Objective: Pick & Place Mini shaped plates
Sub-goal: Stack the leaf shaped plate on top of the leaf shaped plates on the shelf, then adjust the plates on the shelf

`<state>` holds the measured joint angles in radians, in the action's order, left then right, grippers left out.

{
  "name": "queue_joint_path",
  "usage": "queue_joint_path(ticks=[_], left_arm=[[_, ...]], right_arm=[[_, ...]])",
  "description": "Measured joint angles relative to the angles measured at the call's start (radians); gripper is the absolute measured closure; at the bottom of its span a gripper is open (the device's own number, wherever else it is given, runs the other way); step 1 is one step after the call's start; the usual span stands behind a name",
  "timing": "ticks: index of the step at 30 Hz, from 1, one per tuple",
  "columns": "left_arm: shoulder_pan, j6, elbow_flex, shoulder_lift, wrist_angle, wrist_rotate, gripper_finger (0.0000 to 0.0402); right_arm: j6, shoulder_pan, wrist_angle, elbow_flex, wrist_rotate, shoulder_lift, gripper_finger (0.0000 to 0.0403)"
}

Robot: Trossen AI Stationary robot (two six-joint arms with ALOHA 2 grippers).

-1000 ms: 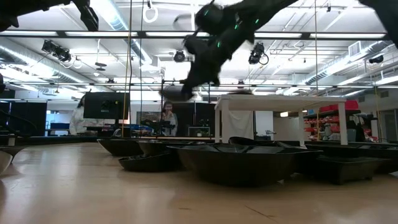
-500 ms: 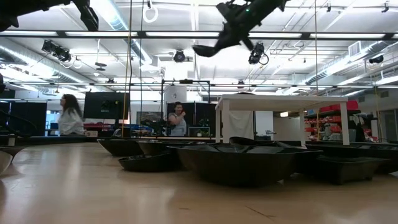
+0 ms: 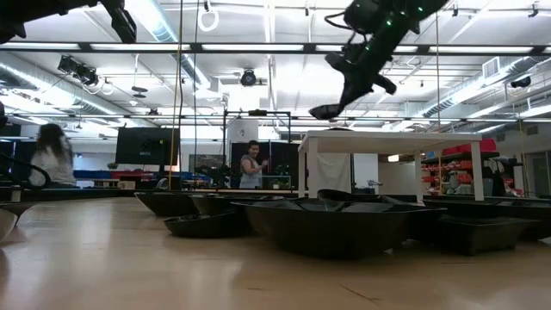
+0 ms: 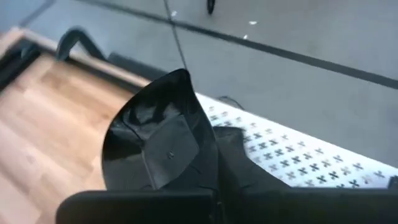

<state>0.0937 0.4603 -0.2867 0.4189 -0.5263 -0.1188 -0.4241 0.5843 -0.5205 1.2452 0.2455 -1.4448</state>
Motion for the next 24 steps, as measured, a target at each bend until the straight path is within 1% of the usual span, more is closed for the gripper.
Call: queue_joint_path(ticks=[7,10,13,16,19,22,24], left_arm=[[0.0,0.0,0.0,0.0,0.0,0.0,0.036],[0.0,0.0,0.0,0.0,0.0,0.0,0.036],[0.0,0.0,0.0,0.0,0.0,0.0,0.036],[0.0,0.0,0.0,0.0,0.0,0.0,0.036],[0.0,0.0,0.0,0.0,0.0,0.0,0.036],[0.0,0.0,0.0,0.0,0.0,0.0,0.036],[0.0,0.0,0.0,0.0,0.0,0.0,0.036]], right_arm=[[-0.101,0.04,0.116,-0.161,0.001,0.072,0.0399],[-0.14,0.049,0.138,-0.189,0.002,0.074,0.0395],[-0.145,0.05,0.141,-0.194,0.01,0.075,0.0381],[-0.139,0.045,0.144,-0.195,0.029,0.075,0.0352],[-0.124,0.037,0.146,-0.195,0.032,0.075,0.0311],[-0.064,0.021,0.15,-0.195,0.024,0.076,0.0267],[0.003,0.007,0.149,-0.195,-0.01,0.085,0.0241]])
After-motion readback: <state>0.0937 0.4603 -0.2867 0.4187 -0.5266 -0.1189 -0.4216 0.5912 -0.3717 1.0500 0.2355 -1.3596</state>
